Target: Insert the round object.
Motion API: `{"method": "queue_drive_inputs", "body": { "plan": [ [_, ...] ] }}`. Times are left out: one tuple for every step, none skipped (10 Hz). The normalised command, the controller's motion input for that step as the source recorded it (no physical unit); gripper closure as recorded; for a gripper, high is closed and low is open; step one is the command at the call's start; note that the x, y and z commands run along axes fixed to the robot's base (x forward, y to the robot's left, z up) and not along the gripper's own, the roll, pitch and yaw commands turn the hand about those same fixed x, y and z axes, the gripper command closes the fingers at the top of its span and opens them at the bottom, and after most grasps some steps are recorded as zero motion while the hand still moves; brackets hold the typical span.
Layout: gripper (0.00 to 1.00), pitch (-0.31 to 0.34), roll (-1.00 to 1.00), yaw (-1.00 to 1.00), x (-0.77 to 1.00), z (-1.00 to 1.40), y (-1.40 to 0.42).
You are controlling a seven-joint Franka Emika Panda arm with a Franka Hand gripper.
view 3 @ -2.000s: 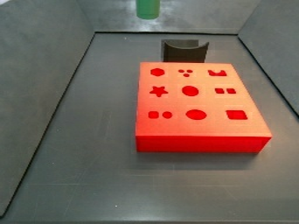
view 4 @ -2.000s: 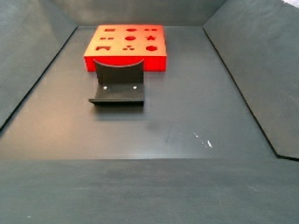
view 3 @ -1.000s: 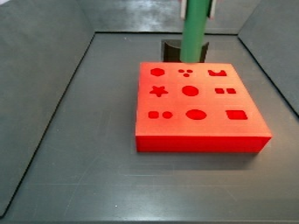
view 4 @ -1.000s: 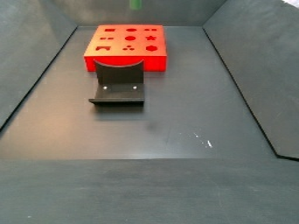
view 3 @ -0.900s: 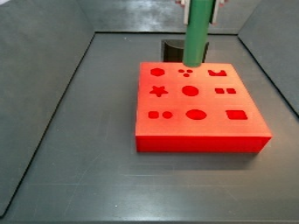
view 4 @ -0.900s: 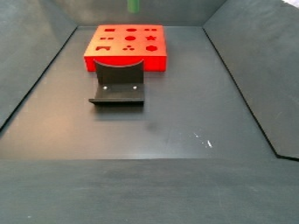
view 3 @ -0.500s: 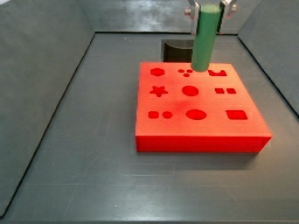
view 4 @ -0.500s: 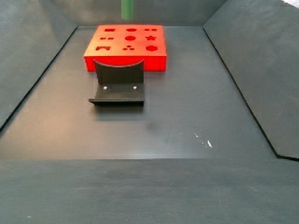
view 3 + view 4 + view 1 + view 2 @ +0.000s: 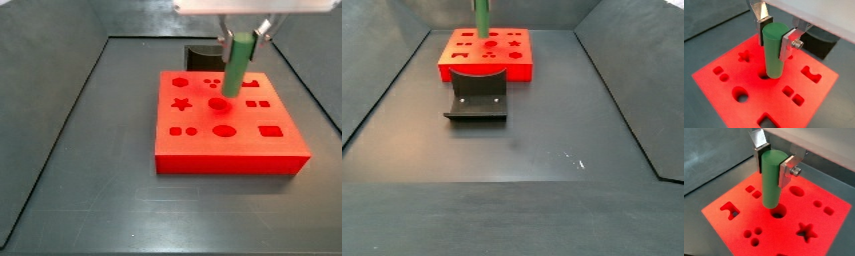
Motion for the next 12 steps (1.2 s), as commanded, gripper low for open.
{"method": "queue_drive_inputs", "body": {
  "plan": [
    [1.00, 0.189, -0.21, -0.11, 0.00, -0.16, 0.06],
    [1.00, 0.200, -0.15, -0.14, 0.00, -0.03, -0.04],
    [1.00, 0.161, -0.10, -0.10, -0.02, -0.06, -0.14],
    [1.00, 0.134, -0.11, -0.14, -0.19, -0.07, -0.03],
    [1.00, 0.137, -0.13, -0.18, -0.30, -0.15, 0.00],
    [1.00, 0.170, -0.12, -0.15, -0.10, -0.15, 0.00],
    [1.00, 0.180, -0.12, -0.15, -0.08, -0.15, 0.00],
    [1.00, 0.196, -0.15, -0.13, -0.12, -0.13, 0.00],
    [1.00, 0.156, -0.06, -0.09, 0.00, -0.25, 0.00],
    [1.00, 0.123, 0.01, 0.00, 0.08, -0.52, 0.00],
    [1.00, 0.087, 0.06, 0.00, 0.18, -0.85, 0.00],
    [1.00, 0.000, 0.05, 0.00, 0.31, -1.00, 0.00]
  ]
}}
